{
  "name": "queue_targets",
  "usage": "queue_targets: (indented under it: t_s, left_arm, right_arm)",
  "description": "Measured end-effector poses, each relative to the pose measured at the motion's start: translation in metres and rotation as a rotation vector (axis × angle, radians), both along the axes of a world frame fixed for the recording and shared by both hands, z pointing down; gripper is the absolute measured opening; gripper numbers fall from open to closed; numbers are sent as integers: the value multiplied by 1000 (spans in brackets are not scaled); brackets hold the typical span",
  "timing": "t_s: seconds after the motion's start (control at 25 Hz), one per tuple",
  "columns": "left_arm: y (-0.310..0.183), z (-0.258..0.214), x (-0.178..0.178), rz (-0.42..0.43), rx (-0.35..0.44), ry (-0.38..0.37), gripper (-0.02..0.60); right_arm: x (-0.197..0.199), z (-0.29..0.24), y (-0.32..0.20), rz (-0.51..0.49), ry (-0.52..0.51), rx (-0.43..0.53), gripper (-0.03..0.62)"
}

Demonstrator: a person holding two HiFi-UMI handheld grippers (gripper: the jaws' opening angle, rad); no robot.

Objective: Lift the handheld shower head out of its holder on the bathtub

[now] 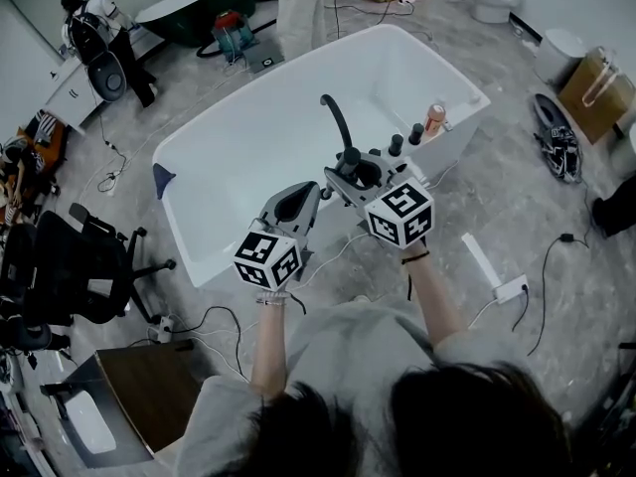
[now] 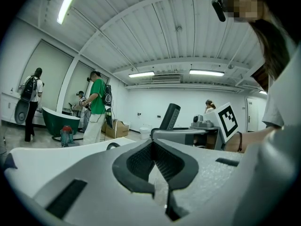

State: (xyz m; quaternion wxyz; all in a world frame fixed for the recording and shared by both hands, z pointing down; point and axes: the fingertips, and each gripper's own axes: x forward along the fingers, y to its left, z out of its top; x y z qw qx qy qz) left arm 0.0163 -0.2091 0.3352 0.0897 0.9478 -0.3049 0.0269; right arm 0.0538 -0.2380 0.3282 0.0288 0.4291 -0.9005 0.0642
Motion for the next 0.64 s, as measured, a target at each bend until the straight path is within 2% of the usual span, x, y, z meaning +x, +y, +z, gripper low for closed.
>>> queue_targets:
  t_s: [0.36,0.64]
  left_arm:
    - [-7,-5,0,7,3,-4,5]
    - [-11,-2,0,-4,-14,23,5]
  right_arm:
    - [1,-7,-3,7,-15,11,135]
    - [4,-7,-4,7,-30,15,135]
